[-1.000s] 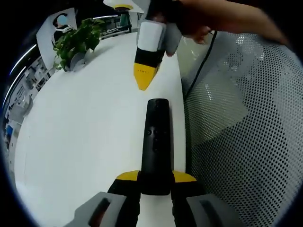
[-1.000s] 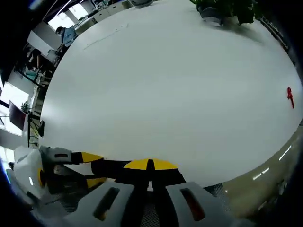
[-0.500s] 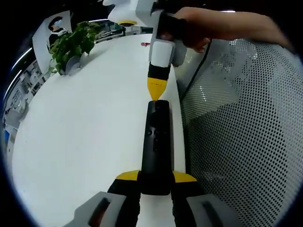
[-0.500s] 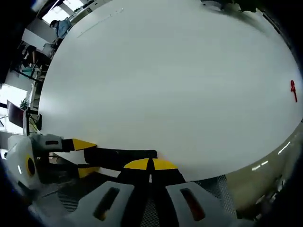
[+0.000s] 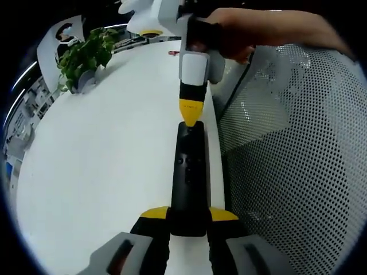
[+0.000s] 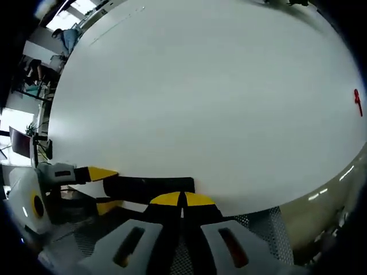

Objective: Press the specified remote control buttons in sequence, fully releasing each button before pressing the next.

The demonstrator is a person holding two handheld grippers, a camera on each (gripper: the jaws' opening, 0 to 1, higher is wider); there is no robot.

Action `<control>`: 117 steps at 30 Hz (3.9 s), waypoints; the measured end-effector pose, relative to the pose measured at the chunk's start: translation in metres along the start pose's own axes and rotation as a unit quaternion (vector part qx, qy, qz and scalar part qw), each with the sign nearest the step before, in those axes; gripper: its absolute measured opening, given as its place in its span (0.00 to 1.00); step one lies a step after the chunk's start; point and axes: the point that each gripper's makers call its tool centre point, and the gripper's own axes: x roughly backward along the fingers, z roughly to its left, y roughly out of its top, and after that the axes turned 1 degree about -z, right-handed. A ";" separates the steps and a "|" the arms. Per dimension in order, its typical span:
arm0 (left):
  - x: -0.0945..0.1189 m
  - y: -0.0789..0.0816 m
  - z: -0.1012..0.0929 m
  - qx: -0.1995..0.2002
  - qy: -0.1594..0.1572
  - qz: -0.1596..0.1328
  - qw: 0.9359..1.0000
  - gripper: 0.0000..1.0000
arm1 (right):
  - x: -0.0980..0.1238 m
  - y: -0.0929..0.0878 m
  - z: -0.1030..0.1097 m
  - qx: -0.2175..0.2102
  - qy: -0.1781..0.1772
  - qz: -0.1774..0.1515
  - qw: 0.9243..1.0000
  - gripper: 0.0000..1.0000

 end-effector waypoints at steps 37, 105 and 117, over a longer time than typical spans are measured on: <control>-0.001 0.000 0.001 -0.009 -0.008 0.007 1.000 0.24 | 0.002 0.000 -0.006 0.029 -0.027 0.007 0.999 0.00; -0.001 0.002 0.001 -0.001 -0.005 -0.002 1.000 0.25 | 0.001 -0.002 -0.001 0.027 -0.013 0.007 1.000 0.00; -0.001 0.002 0.001 -0.001 -0.004 -0.003 1.000 0.25 | 0.000 -0.003 0.006 0.030 0.003 0.011 0.999 0.00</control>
